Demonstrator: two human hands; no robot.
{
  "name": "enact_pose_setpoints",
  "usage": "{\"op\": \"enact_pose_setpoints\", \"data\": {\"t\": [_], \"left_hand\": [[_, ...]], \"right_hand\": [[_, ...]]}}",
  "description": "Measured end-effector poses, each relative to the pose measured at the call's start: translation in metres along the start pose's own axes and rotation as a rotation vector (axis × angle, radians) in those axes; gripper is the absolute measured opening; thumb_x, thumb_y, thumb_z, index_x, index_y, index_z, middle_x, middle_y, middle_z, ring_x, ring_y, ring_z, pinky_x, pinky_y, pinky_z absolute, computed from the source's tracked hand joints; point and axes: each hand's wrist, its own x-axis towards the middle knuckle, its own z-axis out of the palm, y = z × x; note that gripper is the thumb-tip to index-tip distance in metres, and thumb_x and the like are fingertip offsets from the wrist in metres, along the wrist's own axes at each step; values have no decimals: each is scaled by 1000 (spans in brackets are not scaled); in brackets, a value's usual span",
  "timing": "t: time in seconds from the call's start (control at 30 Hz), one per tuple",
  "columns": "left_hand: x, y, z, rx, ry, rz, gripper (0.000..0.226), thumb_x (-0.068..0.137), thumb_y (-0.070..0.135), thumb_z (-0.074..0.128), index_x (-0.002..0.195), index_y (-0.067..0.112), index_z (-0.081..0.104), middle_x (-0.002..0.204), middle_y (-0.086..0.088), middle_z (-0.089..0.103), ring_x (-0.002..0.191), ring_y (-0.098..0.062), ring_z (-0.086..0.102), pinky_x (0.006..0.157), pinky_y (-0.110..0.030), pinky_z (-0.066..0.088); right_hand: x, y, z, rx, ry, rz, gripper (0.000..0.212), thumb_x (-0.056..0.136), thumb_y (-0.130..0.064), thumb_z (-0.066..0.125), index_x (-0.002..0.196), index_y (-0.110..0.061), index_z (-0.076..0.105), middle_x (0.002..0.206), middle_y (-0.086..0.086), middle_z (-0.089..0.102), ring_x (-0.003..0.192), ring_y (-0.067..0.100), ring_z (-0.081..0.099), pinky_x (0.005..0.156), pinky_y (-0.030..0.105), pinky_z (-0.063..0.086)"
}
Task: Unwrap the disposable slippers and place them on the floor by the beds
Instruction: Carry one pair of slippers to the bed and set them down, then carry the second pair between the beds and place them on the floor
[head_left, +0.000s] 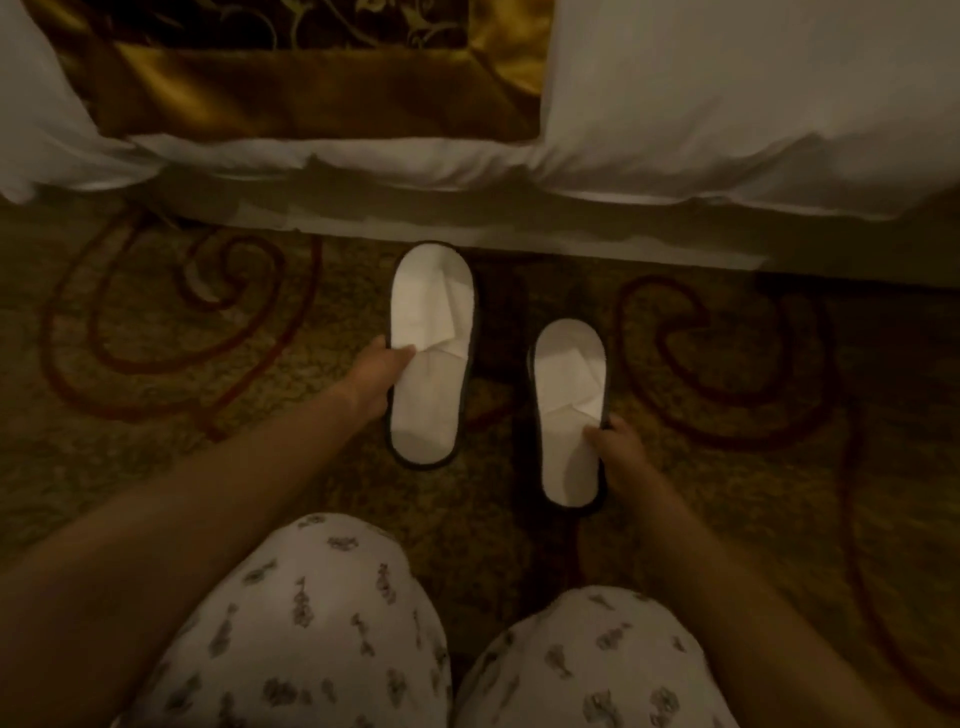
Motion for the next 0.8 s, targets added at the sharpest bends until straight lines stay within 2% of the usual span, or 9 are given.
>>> {"op": "enact_pose_setpoints", "data": {"t": [0.1,0.17,0.27,0.33,0.43,0.57,0.67,0.73,0.8], "left_hand": [[4,4,-12,-29,29,23,38,95,15,49,133,14,46,112,-6,58,91,-21,60,86,-40,49],[2,3,-13,-35,20,15,39,95,16,50,134,14,45,115,-7,58,96,-22,59,87,-40,49],[-4,2,-5,4,-27,3,40,96,15,48,136,13,44,122,-8,56,105,-25,56,92,-41,48],[-2,3,2,55,-40,8,42,96,16,49,137,12,42,131,-11,55,113,-28,55,98,-44,47],[3,5,16,182,-9,79,43,95,18,50,136,10,41,134,-16,53,110,-27,55,90,-40,49],[9,4,38,840,-18,325,47,95,21,46,139,9,37,140,-16,48,124,-32,49,99,-35,40],[-3,14,52,1333,-149,575,45,89,25,53,131,10,47,126,-17,59,112,-33,57,92,-37,44],[-21,31,57,1556,-189,693,42,86,29,55,124,13,50,118,-14,62,107,-31,59,87,-38,43],[-45,54,56,1602,-195,730,39,86,27,53,124,17,48,121,-9,60,110,-28,56,88,-38,41]], "right_hand": [[16,13,12,-66,16,64,49,94,-7,44,141,-3,33,143,20,39,127,39,40,100,44,40],[20,18,16,-190,42,72,50,93,-8,46,140,-1,32,143,22,38,127,41,40,103,45,39],[17,15,16,-575,189,37,49,89,-11,54,132,4,38,139,25,41,126,39,41,105,42,36],[11,4,15,-746,303,-102,48,88,-13,55,130,3,39,137,25,41,125,36,40,106,38,31],[1,-26,17,-775,303,-482,53,89,-13,51,137,-3,33,141,19,38,129,31,35,108,35,28],[-18,-85,37,-856,135,-945,61,91,-16,50,145,-8,23,153,12,25,141,25,21,116,32,11],[-32,-114,51,-1101,47,-1194,63,92,-19,48,147,-10,18,157,9,17,145,23,10,118,34,-2],[-43,-129,50,-1250,-33,-1175,59,92,-23,46,145,-10,24,155,9,23,145,24,12,117,35,-5],[-62,-147,43,-1311,-129,-1033,48,93,-24,45,138,-10,36,145,11,38,139,27,24,117,39,-2]]}}
